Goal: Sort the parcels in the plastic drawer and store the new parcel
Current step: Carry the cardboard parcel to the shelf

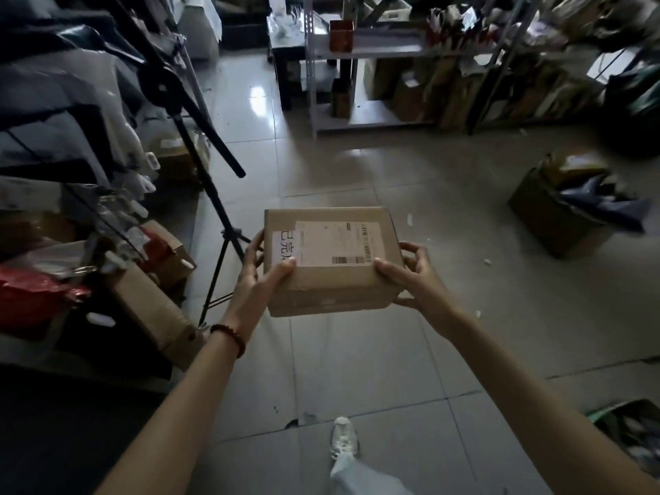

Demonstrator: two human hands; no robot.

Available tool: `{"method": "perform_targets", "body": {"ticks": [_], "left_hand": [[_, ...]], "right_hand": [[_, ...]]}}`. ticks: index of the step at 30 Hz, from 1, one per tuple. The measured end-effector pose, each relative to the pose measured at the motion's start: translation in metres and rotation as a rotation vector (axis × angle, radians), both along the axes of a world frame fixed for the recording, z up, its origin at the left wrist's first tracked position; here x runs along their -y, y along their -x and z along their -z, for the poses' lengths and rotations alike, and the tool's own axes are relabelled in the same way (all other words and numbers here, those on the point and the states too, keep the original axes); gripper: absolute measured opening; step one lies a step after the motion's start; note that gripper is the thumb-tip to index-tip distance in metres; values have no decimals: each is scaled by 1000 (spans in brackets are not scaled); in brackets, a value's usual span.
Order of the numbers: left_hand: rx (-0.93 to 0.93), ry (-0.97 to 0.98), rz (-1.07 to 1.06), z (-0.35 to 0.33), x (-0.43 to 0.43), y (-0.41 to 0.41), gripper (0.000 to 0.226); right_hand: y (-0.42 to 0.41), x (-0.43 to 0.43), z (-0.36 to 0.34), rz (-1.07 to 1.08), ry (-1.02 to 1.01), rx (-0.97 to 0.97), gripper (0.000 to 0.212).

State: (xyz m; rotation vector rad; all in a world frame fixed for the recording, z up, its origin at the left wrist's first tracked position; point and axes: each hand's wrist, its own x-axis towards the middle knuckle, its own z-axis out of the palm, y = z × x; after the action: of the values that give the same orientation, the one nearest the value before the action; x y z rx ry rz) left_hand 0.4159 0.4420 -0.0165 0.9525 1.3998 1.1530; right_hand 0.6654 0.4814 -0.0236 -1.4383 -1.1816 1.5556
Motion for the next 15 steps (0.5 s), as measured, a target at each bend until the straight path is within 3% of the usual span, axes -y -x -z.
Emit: {"method": "perform_targets", "body": {"ticks": [8, 15], "left_hand": [[-6, -46, -48, -23, -108, -12, 69], [1, -18, -43, -15, -230, -4, 66]], "right_hand": [[-14, -114, -17, -23, -58, -58, 65], [-7, -235, -19, -64, -40, -22, 80]]}}
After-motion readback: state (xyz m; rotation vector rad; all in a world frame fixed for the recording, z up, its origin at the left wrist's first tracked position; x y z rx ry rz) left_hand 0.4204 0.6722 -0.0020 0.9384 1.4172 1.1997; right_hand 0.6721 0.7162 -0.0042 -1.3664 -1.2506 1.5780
